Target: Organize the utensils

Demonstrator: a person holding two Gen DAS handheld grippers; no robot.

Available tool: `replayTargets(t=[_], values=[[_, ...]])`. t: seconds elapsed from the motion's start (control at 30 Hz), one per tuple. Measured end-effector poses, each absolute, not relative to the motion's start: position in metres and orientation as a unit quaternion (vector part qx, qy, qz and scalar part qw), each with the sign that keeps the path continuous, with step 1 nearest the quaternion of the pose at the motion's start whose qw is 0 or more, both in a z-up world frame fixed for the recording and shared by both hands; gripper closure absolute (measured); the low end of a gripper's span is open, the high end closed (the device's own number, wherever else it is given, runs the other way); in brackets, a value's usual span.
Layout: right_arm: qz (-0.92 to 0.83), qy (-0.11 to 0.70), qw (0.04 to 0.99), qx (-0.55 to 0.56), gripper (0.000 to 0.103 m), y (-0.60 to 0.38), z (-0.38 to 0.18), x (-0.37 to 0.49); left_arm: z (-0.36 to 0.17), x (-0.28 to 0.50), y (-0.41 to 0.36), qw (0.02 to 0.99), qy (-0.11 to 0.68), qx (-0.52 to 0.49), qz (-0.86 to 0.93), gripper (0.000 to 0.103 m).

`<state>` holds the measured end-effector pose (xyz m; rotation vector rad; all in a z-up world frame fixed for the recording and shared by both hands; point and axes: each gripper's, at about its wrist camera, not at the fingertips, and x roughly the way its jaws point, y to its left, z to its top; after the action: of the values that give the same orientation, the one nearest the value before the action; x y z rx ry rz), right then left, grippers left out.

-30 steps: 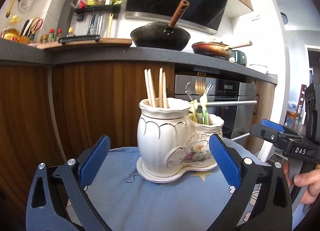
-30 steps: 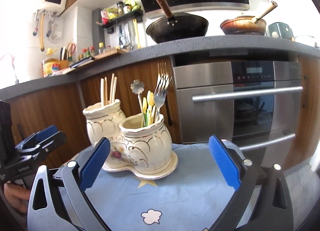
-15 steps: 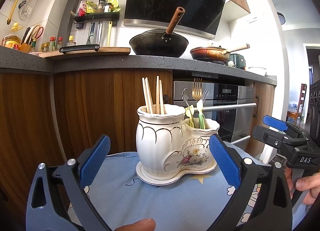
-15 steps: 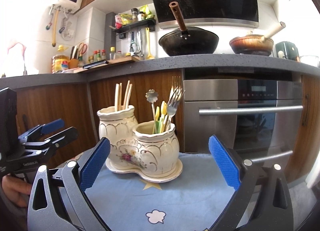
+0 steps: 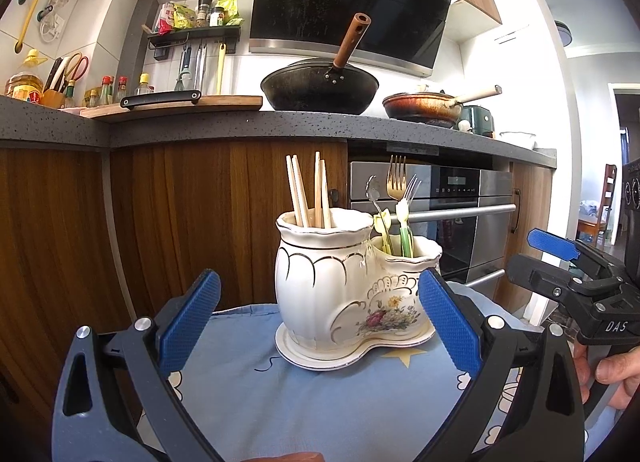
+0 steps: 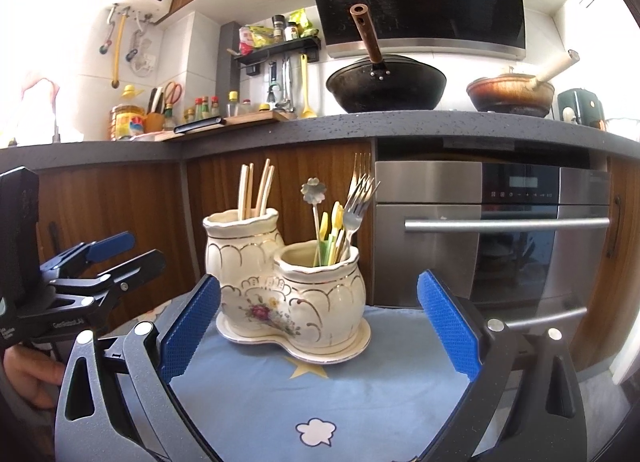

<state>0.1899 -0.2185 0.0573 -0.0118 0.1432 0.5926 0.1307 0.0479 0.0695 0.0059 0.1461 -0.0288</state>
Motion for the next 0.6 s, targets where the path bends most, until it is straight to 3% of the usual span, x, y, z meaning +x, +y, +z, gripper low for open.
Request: replayTargets(t=[0.6], values=[[0.295, 0.071, 0.953, -0.009, 0.005, -0.2166, 0.0567, 0.1895, 0.0693, 0.1302, 0.0474, 0.997, 0.075, 0.004, -0.015, 0.005]])
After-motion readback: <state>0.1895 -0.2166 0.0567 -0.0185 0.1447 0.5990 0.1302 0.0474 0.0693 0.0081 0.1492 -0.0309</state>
